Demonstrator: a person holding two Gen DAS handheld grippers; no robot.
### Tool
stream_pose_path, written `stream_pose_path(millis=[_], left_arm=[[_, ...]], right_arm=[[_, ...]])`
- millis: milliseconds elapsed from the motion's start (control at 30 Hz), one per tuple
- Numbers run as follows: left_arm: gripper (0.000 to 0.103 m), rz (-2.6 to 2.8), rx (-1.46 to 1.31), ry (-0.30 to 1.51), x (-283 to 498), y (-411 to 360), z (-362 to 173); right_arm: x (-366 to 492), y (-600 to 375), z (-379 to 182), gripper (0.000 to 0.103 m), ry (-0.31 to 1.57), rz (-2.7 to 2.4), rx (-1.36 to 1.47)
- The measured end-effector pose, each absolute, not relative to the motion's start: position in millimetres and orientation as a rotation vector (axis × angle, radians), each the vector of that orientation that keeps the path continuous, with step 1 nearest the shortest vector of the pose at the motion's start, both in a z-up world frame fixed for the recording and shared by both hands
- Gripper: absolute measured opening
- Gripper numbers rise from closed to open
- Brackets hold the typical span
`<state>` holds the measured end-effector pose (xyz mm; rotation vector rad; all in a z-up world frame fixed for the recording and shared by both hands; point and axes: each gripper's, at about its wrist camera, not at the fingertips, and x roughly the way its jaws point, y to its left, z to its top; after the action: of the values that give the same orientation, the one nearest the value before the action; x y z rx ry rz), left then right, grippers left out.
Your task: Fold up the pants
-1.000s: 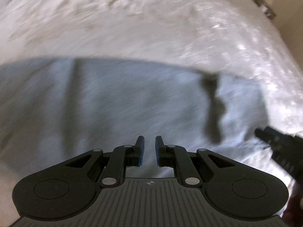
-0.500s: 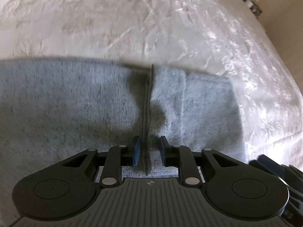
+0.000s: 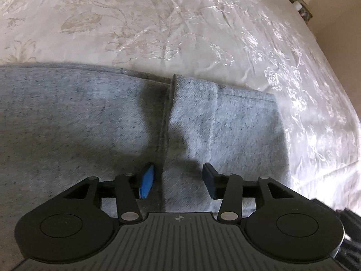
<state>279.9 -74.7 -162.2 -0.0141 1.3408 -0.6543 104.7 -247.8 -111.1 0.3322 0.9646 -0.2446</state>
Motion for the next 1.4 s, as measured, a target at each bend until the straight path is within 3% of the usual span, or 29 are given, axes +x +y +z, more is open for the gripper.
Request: stream_pose_path(millis=[167,267,567,633,767,900,1000,1233,1400], left_arm=[[0.062,-0.646,0.000,1.341,272.5,-67.0,-161.0],[0.078,-0.655,-0.009,1.346,272.3,-73.8,-164.5],[0.079,-0.772,-0.024,1.279,285.2,-120.2,-162.1],[0.076,-0.760,-0.042,1.285,287.1,-119.2,-164.2],[0.035,-0.683,-0.054,1.280,285.9,-102.6,-165.2],[0.017,-0.619,-0.102,1.322,287.6,-89.5,-165.9],[0.010,-0.607,-0.093,1.307,284.8,-93.8,-154.7],[0.009,-0.594,-0.119,1.181,272.0,-63.3,-97.9],[0.009,-0.518,-0.109,1.172,283.6,-15.2,-88.6]], right_arm=[[108.7,-243.3,-112.7,0.034,0.967,-0.223,0.334],[112.7,-239.8,-112.1,0.034,0.964,-0.208,0.330],[114.3,-241.1,-108.8,0.034,0.948,-0.213,0.331],[113.1,-241.9,-108.3,0.034,0.947,-0.219,0.335],[110.9,-241.6,-109.2,0.034,0.949,-0.231,0.340],[111.9,-241.5,-111.3,0.034,0.955,-0.239,0.353],[112.6,-240.7,-111.4,0.034,0.957,-0.246,0.354],[115.9,-238.1,-108.6,0.034,0.950,-0.239,0.344],[125.4,-233.7,-110.3,0.034,0.948,-0.222,0.342]])
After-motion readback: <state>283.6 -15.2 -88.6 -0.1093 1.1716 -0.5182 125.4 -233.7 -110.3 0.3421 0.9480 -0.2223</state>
